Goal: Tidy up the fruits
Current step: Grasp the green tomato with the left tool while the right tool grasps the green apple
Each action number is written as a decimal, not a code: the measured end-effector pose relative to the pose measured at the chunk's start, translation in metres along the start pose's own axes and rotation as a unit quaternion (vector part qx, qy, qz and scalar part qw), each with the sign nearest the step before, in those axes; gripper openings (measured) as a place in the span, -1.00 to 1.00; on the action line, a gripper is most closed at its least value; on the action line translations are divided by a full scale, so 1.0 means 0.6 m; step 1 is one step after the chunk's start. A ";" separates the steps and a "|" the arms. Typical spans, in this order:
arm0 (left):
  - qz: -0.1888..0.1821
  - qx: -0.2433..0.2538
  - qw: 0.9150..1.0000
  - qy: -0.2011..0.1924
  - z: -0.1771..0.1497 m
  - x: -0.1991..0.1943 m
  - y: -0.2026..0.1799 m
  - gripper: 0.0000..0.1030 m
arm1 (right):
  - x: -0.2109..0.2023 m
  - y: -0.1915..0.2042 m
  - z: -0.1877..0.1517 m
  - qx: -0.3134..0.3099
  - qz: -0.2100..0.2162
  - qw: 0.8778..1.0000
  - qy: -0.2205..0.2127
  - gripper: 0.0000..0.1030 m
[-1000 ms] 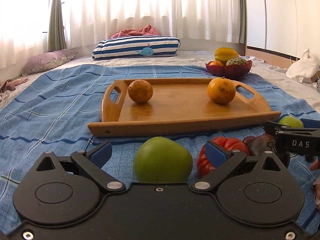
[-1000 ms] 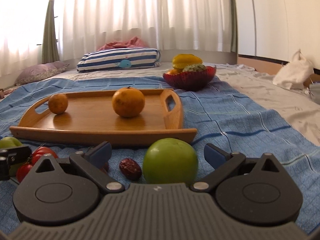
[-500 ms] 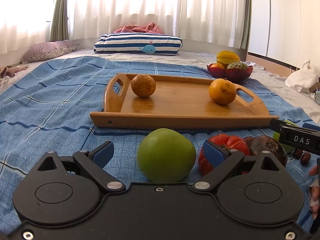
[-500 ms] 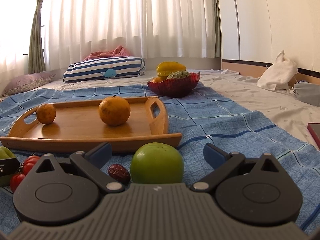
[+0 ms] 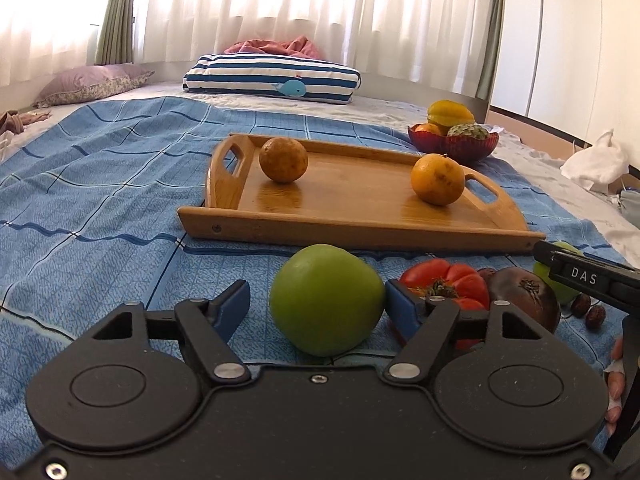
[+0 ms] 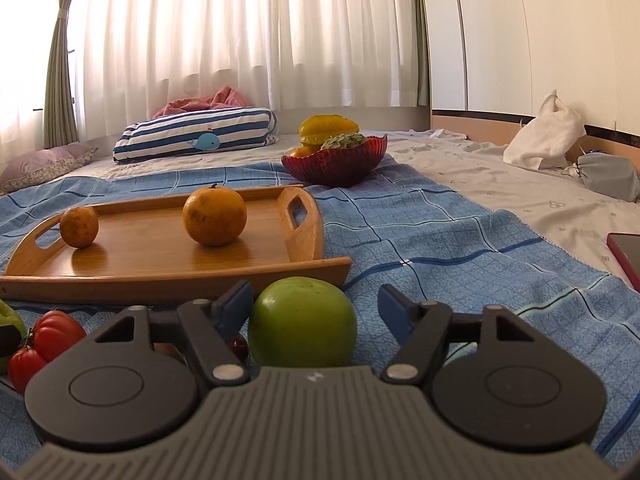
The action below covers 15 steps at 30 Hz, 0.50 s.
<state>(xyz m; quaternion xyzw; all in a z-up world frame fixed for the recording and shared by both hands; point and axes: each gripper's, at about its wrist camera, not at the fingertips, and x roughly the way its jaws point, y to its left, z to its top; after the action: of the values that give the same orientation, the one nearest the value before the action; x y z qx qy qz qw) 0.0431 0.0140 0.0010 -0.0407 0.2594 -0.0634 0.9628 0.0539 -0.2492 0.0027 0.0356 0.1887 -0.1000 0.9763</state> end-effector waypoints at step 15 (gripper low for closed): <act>-0.010 0.001 1.000 0.020 0.002 0.015 -0.008 0.15 | 0.035 -0.022 0.004 0.040 0.042 0.996 0.071 0.31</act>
<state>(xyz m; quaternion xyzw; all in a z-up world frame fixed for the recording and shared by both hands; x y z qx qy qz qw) 0.0507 0.0082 -0.0019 -0.0412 0.2782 -0.0738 0.9568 0.0713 -0.2660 -0.0035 0.0890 0.2513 -0.0634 0.9617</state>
